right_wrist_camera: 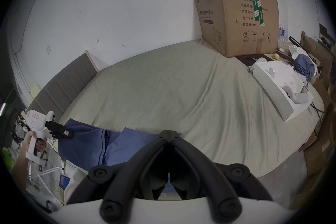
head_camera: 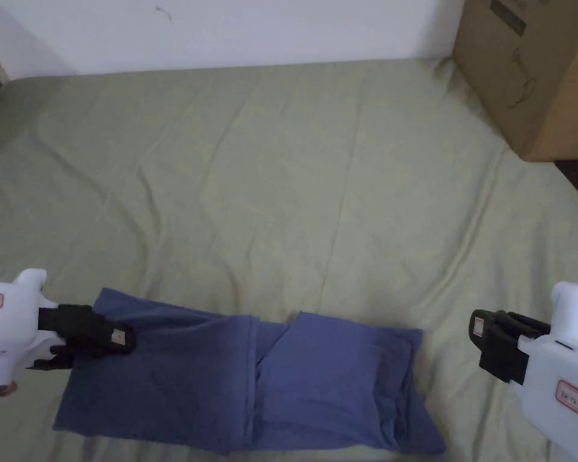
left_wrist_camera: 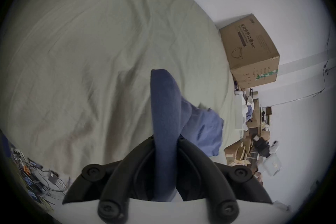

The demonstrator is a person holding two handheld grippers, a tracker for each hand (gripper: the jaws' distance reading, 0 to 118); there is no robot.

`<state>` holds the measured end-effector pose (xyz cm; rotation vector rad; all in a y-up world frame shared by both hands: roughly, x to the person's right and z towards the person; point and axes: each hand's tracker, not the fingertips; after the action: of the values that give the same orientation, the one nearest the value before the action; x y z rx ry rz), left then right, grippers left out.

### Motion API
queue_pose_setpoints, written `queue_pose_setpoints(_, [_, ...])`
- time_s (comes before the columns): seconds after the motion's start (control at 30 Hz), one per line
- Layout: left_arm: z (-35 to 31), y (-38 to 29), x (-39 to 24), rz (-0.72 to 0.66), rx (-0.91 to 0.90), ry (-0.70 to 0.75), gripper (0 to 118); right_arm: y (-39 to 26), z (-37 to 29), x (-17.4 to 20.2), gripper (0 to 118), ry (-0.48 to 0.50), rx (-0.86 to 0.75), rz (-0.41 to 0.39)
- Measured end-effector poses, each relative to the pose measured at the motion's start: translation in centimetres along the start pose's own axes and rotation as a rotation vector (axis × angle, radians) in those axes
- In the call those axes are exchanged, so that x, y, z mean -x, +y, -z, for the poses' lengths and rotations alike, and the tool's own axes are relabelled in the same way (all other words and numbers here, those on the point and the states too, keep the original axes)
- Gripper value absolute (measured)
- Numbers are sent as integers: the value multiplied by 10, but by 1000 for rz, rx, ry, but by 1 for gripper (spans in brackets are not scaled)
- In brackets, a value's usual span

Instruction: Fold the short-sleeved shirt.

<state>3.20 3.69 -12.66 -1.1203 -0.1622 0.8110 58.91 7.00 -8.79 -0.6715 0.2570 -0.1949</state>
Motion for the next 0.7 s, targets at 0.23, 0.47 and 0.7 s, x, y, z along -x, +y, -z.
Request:
queue_pose_setpoints(0.23, [28,-36,-147,195,52,-45,8,-3,-1,-8,0,9,6,16])
queue_pose_setpoints(0.47, [159,-51,-217,238,268,-95,8,-10,-13,-31,0,-17,8,50])
queue_pose_setpoints(0.7, [241,-86,-241,263,354,-23,63,-19,-26,-64,0,-70,24,105])
